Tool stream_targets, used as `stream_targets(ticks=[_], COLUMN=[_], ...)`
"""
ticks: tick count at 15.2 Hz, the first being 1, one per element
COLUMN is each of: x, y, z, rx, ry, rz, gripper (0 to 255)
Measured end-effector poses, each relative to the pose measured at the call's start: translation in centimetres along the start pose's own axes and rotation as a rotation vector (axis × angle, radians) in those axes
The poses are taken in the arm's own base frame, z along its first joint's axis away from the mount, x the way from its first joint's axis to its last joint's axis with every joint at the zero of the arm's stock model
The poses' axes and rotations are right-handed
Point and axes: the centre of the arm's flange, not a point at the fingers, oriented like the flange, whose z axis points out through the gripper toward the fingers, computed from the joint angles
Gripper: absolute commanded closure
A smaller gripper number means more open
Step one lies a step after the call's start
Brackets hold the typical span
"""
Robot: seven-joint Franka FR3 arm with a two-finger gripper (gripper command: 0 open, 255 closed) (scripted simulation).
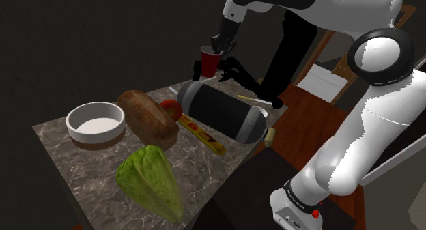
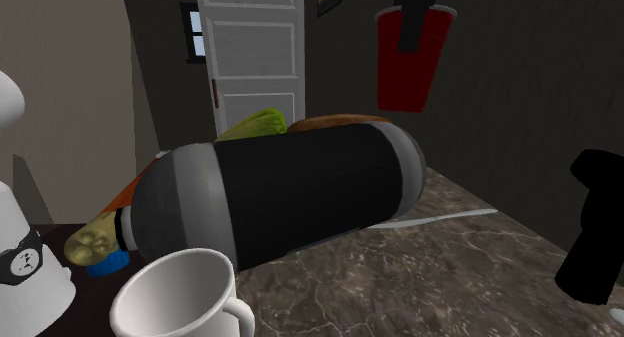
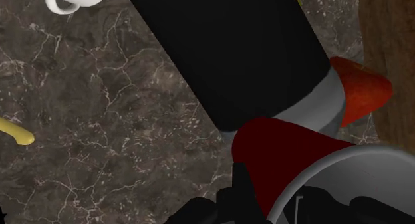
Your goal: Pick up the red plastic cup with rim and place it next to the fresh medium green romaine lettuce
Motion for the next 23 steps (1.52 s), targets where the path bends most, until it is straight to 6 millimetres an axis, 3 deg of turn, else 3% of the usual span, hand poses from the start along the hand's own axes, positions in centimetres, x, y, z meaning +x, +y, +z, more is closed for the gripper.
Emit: stream_targets(ticks=[19,23], x=[-9.7,-12.0], y=[-22.1,-27.5], z=[1.7,2.3], rx=[-0.001,-0.001], ry=[0.0,0.001], rz=[0.0,0.0], gripper=[255,255])
